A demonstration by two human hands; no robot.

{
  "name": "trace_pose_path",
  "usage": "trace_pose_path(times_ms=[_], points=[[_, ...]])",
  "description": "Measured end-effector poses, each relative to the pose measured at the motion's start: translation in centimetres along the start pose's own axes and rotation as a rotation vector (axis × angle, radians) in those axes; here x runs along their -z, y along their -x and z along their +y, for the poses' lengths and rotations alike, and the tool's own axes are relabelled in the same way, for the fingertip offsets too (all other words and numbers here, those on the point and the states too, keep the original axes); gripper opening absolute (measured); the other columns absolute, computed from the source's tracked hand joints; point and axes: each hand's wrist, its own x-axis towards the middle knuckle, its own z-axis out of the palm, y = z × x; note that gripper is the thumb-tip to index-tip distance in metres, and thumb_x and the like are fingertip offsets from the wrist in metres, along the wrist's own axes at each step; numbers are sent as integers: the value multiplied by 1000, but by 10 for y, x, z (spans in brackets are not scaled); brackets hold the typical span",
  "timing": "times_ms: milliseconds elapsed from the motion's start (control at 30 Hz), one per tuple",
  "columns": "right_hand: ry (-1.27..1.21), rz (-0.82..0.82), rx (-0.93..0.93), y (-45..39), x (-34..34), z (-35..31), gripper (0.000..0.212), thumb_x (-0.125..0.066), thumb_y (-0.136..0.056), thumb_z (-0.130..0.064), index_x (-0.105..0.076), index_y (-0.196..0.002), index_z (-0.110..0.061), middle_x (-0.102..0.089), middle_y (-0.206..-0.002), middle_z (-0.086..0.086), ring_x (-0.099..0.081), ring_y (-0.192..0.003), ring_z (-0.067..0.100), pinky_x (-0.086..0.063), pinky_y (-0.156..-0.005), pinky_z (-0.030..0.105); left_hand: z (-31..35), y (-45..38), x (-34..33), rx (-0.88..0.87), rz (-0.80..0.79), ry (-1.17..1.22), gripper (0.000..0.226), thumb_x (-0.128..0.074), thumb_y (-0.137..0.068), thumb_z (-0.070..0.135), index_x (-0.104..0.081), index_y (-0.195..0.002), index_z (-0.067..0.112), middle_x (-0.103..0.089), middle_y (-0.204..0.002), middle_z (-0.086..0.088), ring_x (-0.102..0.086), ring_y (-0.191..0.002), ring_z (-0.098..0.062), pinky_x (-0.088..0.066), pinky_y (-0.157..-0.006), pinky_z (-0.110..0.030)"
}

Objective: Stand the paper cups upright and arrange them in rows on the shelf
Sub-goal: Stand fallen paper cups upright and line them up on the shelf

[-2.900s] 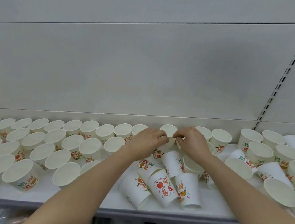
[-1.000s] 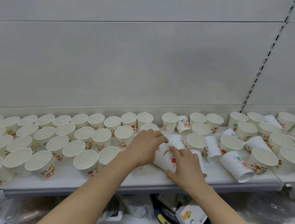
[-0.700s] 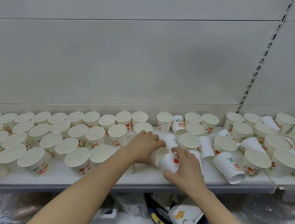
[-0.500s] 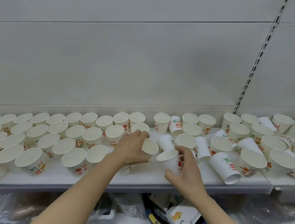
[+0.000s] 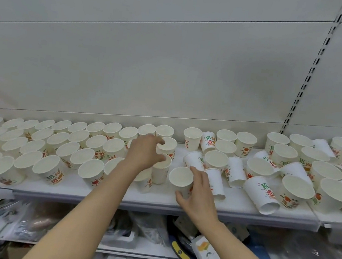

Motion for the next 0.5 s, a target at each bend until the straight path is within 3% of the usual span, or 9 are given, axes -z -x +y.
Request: trace_pose_path(times_ms=[100, 200, 300, 367, 500], points=[[7, -20, 33, 2, 4, 1, 84, -70, -79, -41, -24, -146, -21, -35, -140, -3, -30, -130, 12, -32, -102, 26, 29, -15, -2, -72, 75, 29, 38, -72, -80, 35, -67, -117, 27, -69, -114, 2, -59, -109, -23, -45, -93, -38], [45, 68, 115, 11, 17, 10, 74, -63, -83, -52, -34, -142, -19, -42, -138, -4, -33, -128, 11, -32, -103, 28, 59, -33, -19, -116, -67, -129, 39, -63, -86, 44, -65, -119, 26, -67, -114, -1, -57, -111, -26, -42, -92, -35], [125, 187, 149, 12, 38, 30, 62, -63, -86, -45, -42, -137, -17, -50, -130, -1, -42, -120, 17, -38, -101, 33, 74, -50, -42, -120, -257, -298, 46, -55, -88, 57, -64, -108, 16, -64, -110, -4, -55, -111, -27, -33, -94, -40], [168, 215, 74, 6, 51, 44, 61, -65, -84, -43, -44, -134, -15, -52, -128, 1, -44, -117, 20, -37, -100, 33, 77, -58, -54, -110, -309, -316, 43, -57, -85, 58, -62, -95, 16, -64, -103, -3, -56, -106, -26, -30, -94, -42], [206, 140, -83, 2, 54, 51, 73, -59, -81, -56, -38, -138, -16, -48, -130, -1, -43, -118, 19, -36, -97, 31, 78, -68, -51, -71, -263, -130, 31, -72, -77, 46, -53, -75, 21, -60, -81, 2, -58, -90, -23, -34, -89, -38]])
